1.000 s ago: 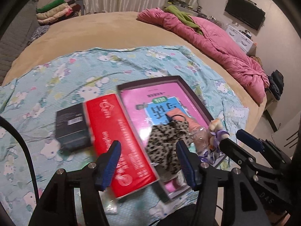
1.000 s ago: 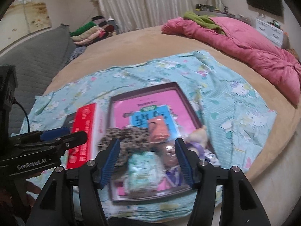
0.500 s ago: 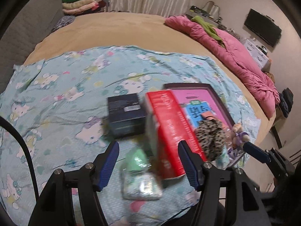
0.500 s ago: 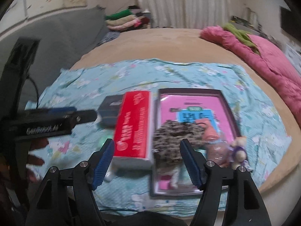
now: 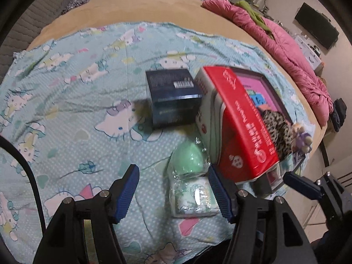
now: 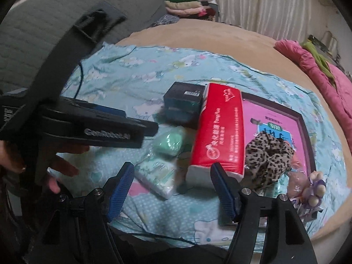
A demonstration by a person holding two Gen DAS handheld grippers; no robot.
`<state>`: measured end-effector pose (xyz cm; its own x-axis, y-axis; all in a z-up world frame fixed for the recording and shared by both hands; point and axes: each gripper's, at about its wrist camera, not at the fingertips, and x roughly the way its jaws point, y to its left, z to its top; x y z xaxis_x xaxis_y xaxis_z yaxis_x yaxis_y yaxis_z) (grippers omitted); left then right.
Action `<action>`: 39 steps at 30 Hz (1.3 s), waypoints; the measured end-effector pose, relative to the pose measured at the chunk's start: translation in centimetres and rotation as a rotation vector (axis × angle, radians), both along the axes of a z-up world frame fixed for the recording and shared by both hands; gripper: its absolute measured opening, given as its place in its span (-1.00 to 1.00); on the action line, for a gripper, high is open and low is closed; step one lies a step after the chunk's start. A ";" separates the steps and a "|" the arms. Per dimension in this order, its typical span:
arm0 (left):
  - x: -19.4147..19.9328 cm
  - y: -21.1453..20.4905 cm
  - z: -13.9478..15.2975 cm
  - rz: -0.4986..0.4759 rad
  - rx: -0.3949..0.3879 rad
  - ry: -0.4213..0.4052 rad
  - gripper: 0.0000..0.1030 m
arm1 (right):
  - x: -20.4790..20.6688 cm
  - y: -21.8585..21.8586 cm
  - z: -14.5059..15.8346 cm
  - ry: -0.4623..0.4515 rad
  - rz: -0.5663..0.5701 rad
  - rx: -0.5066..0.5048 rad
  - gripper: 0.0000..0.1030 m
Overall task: Organize soft objects
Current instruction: 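Grasp the green egg sponge bag with the left gripper while the right grasps the small tissue pack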
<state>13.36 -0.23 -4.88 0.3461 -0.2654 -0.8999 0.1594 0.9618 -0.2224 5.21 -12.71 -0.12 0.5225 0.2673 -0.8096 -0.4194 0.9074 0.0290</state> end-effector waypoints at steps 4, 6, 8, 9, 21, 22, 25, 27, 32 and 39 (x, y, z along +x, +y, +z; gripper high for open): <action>0.9 -0.7 -1.7 -0.022 -0.030 0.043 0.25 | 0.4 0.0 -0.7 0.018 -0.002 -0.004 0.43; 1.4 -1.0 -2.3 -0.027 -0.035 0.055 0.25 | 0.5 0.0 -1.0 0.028 0.004 -0.009 0.43; 2.1 -1.3 -3.0 -0.036 -0.058 0.073 0.25 | 0.6 0.1 -1.4 0.036 0.010 -0.016 0.43; 2.2 -1.4 -3.2 -0.036 -0.058 0.079 0.25 | 0.7 0.0 -1.5 0.040 0.017 -0.017 0.43; 4.6 -2.4 -6.5 -0.097 -0.115 0.147 -0.11 | 0.6 3.4 -4.5 0.036 0.150 -0.162 0.43; 4.8 -2.4 -6.8 -0.099 -0.131 0.152 -0.14 | 0.7 3.5 -4.7 0.038 0.161 -0.170 0.43; 5.3 -1.8 -7.2 -0.099 -0.175 0.157 -0.20 | 1.0 4.0 -5.6 0.040 0.193 -0.197 0.43; 5.5 -1.0 -6.9 -0.077 -0.202 0.150 -0.21 | 1.2 4.5 -6.3 0.040 0.215 -0.216 0.43; 6.1 2.9 -5.1 0.018 -0.191 0.095 -0.21 | 1.9 5.9 -9.0 0.066 0.293 -0.280 0.43; 5.6 6.5 -3.2 0.077 -0.154 0.047 -0.20 | 2.6 8.1 -11.1 0.018 0.336 -0.423 0.41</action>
